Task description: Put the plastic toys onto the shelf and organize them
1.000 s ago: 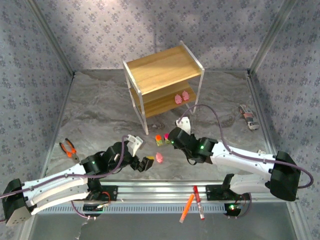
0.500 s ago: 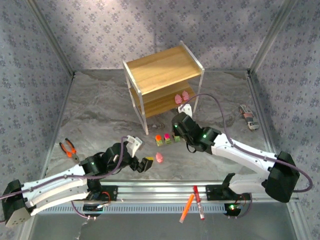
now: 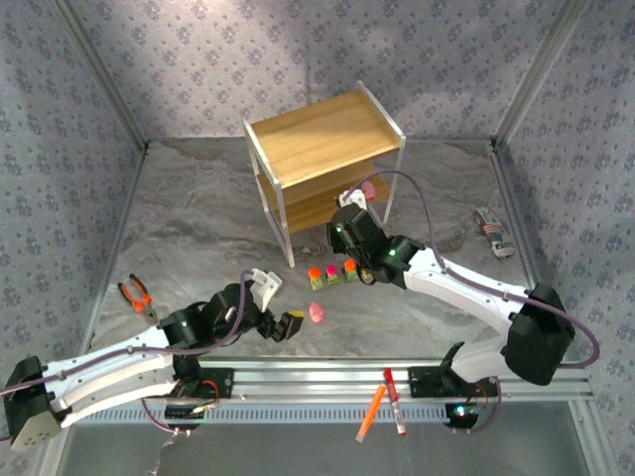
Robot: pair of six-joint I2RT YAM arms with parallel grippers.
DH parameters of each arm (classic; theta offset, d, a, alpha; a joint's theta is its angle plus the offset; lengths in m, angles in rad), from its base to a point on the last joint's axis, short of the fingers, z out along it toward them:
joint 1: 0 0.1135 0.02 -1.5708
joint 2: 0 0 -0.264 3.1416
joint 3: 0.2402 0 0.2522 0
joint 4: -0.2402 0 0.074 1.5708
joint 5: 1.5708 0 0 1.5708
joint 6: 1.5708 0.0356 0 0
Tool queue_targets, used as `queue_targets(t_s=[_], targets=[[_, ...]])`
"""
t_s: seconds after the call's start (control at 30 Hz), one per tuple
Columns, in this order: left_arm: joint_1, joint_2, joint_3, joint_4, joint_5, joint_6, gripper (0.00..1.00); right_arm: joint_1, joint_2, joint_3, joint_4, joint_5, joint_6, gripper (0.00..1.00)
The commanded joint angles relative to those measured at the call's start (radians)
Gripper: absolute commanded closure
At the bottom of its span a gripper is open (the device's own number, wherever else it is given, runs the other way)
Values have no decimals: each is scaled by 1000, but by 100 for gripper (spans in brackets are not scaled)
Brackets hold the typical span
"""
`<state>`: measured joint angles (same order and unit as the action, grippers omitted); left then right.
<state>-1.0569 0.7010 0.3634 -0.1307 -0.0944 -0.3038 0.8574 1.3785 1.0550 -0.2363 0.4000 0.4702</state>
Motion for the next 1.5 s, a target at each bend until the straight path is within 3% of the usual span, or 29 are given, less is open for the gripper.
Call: queue_targets(t_s=[0.0, 0.93, 1.47], targets=[[-9, -11, 15, -13, -21, 12, 1, -14, 35, 64, 5, -12, -28, 70], [-10, -29, 14, -32, -42, 19, 1, -87, 157, 181, 27, -48, -59, 70], [-9, -20, 17, -30, -40, 19, 1, -83, 129, 92, 51, -12, -68, 70]])
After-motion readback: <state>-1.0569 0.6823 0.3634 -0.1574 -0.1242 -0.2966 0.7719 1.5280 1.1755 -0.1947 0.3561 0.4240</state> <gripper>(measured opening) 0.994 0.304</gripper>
